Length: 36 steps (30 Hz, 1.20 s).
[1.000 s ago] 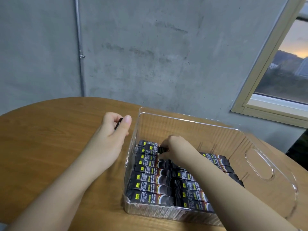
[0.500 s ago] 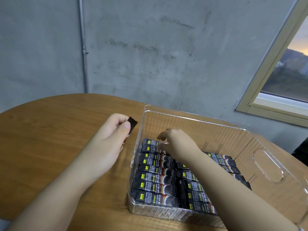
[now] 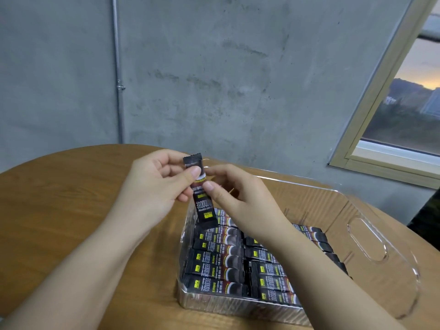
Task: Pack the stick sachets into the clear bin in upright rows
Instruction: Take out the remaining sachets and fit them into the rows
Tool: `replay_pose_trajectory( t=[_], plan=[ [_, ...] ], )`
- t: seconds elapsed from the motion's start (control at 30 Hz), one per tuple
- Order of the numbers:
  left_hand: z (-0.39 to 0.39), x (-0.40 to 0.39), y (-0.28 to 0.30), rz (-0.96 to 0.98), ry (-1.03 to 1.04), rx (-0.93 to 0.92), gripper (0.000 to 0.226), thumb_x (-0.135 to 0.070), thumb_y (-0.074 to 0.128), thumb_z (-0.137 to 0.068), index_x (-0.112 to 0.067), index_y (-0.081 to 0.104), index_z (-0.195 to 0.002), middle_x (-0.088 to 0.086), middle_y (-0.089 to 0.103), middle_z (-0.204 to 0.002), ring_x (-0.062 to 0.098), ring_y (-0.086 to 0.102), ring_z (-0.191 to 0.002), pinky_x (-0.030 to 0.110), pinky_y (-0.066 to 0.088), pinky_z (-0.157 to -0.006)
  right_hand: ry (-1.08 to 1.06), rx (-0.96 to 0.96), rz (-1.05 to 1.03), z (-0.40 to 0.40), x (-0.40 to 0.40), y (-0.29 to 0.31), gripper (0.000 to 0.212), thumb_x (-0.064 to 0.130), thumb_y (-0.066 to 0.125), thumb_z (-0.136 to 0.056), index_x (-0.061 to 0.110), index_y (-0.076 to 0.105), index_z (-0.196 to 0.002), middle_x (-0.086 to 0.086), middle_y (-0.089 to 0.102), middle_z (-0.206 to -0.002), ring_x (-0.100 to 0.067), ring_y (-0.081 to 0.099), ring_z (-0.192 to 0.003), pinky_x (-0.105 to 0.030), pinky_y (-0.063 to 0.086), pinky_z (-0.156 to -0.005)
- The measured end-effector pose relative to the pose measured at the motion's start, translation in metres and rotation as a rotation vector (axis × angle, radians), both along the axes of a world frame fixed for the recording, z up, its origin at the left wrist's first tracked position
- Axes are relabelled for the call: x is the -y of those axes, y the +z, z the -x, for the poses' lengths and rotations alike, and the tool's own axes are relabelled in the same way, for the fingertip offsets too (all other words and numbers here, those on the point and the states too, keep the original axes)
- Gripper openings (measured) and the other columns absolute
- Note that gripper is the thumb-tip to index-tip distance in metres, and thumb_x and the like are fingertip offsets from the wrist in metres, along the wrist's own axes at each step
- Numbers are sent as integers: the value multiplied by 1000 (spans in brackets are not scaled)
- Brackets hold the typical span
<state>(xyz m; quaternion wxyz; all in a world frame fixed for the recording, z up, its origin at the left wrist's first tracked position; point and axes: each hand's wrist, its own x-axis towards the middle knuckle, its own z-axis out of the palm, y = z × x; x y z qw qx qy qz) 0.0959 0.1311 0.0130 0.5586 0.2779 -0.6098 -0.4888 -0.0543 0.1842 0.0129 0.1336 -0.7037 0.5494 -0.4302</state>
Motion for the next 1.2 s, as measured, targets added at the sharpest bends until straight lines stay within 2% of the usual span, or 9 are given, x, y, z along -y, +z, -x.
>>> replay_pose_trajectory(
  t=[0.2, 0.33, 0.43, 0.57, 0.7, 0.77, 0.93, 1.07, 1.2],
  plan=[
    [8, 0, -11, 87, 99, 220, 19, -14, 69, -84, -27, 58, -90, -12, 72, -71, 4, 61, -66, 24, 44, -71, -11, -37, -60, 3, -1, -4, 30, 21, 68, -86, 34, 50, -107, 8, 58, -74, -3, 49, -60, -19, 40, -61],
    [7, 0, -20, 198, 108, 408, 24, -18, 63, -88, -38, 52, -95, -23, 63, -98, -7, 56, -84, 20, 42, -75, -170, 17, -102, 19, 3, -12, 44, 13, 66, -87, 39, 39, -109, 12, 60, -94, -18, 67, -74, -34, 55, -74],
    [8, 0, -27, 186, 59, 544, 23, -15, 49, -96, -37, 55, -101, -23, 54, -101, -4, 47, -61, 9, 36, -57, -323, 138, -225, 33, 10, -24, 23, 8, 63, -89, 21, 45, -97, 7, 57, -89, -17, 68, -66, -42, 59, -69],
    [10, 2, -35, 195, 26, 523, 29, -10, 40, -99, -31, 60, -104, -27, 50, -109, -7, 47, -87, 2, 31, -70, -481, 207, -366, 52, 19, -43, 18, 14, 61, -91, 16, 46, -81, -3, 59, -78, -14, 55, -59, -23, 46, -52],
    [10, 6, -40, 194, 1, 475, 34, -5, 40, -98, -32, 60, -100, -24, 52, -107, -5, 47, -99, 2, 30, -79, -523, 247, -477, 62, 30, -61, 19, 13, 62, -90, 14, 50, -75, -6, 60, -75, -20, 55, -66, -33, 48, -62],
    [10, 6, -41, 192, -7, 466, 34, -4, 39, -97, -29, 61, -102, -21, 53, -110, 0, 45, -111, 0, 27, -85, -525, 160, -519, 61, 33, -66, 24, 13, 61, -89, 12, 49, -67, -8, 58, -69, -20, 55, -65, -33, 48, -64],
    [10, 6, -42, 176, -26, 457, 35, -5, 38, -98, -31, 61, -101, -20, 53, -110, 0, 44, -113, -1, 26, -86, -574, -263, -519, 56, 31, -66, 42, 23, 61, -89, 9, 46, -52, -3, 38, -46, -15, 34, -43, -18, 25, -38],
    [11, 7, -43, 164, -30, 439, 35, -6, 37, -98, -32, 61, -100, -23, 52, -109, 0, 45, -110, 2, 28, -85, -509, -516, -421, 54, 30, -64, 24, 26, 65, -86, 3, 68, -92, -10, 68, -91, -27, 61, -86, -28, 43, -66],
    [11, 8, -45, 171, -30, 423, 35, -5, 39, -98, -32, 61, -99, -22, 53, -105, 1, 47, -100, 15, 32, -85, -387, -593, -491, 51, 33, -69, 18, 21, 65, -84, 8, 72, -95, -9, 70, -94, -27, 62, -90, -37, 53, -73]
  ],
)
